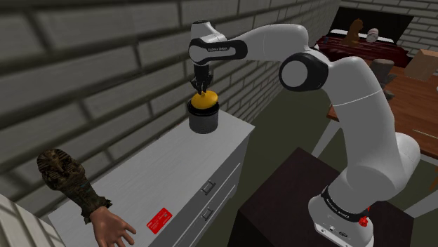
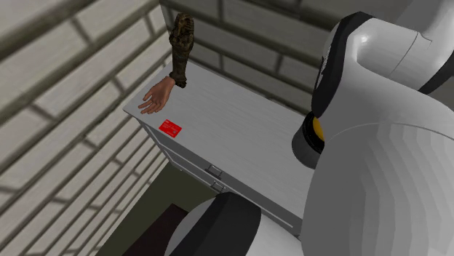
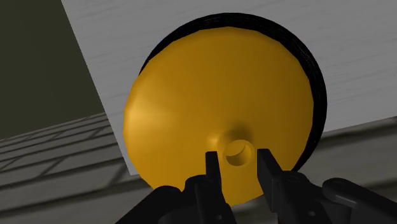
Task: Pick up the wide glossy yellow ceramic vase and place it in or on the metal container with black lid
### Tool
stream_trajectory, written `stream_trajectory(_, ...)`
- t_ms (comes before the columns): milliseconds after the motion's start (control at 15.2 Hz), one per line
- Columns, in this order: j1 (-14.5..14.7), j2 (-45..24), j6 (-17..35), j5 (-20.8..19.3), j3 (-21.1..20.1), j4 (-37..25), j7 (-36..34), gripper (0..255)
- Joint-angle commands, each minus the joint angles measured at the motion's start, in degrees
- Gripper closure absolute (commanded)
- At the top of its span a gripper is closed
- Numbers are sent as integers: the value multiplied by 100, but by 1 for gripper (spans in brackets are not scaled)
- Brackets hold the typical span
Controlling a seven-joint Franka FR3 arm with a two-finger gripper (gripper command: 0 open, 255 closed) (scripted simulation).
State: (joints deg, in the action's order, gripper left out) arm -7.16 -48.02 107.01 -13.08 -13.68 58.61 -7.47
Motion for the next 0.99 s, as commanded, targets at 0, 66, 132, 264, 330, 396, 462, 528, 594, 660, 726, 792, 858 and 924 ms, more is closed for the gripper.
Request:
stream_trajectory(0, -9, -19, 116, -8, 4, 94, -13, 255)
stream_trajectory(66, -8, -21, 114, -8, 4, 91, -13, 255)
stream_trajectory(132, -8, -22, 114, -8, 4, 90, -13, 255)
stream_trajectory(264, -8, -22, 114, -9, 4, 90, -13, 255)
stream_trajectory(330, -8, -22, 114, -9, 4, 90, -13, 255)
stream_trajectory(396, -9, -22, 114, -9, 4, 90, -13, 255)
stream_trajectory(462, -9, -22, 114, -9, 4, 90, -13, 255)
stream_trajectory(528, -9, -22, 114, -9, 3, 90, -13, 255)
stream_trajectory(594, -2, -25, 116, -11, 3, 90, -20, 0)
stream_trajectory(660, -3, -5, 131, -10, 1, 125, -27, 0)
stream_trajectory(726, 1, -19, 116, -11, 2, 96, -25, 0)
stream_trajectory(792, 1, -18, 119, -11, 2, 100, -26, 0)
stream_trajectory(858, 0, -18, 119, -11, 2, 100, -25, 0)
stream_trajectory(924, -9, -22, 114, -9, 3, 90, -13, 0)
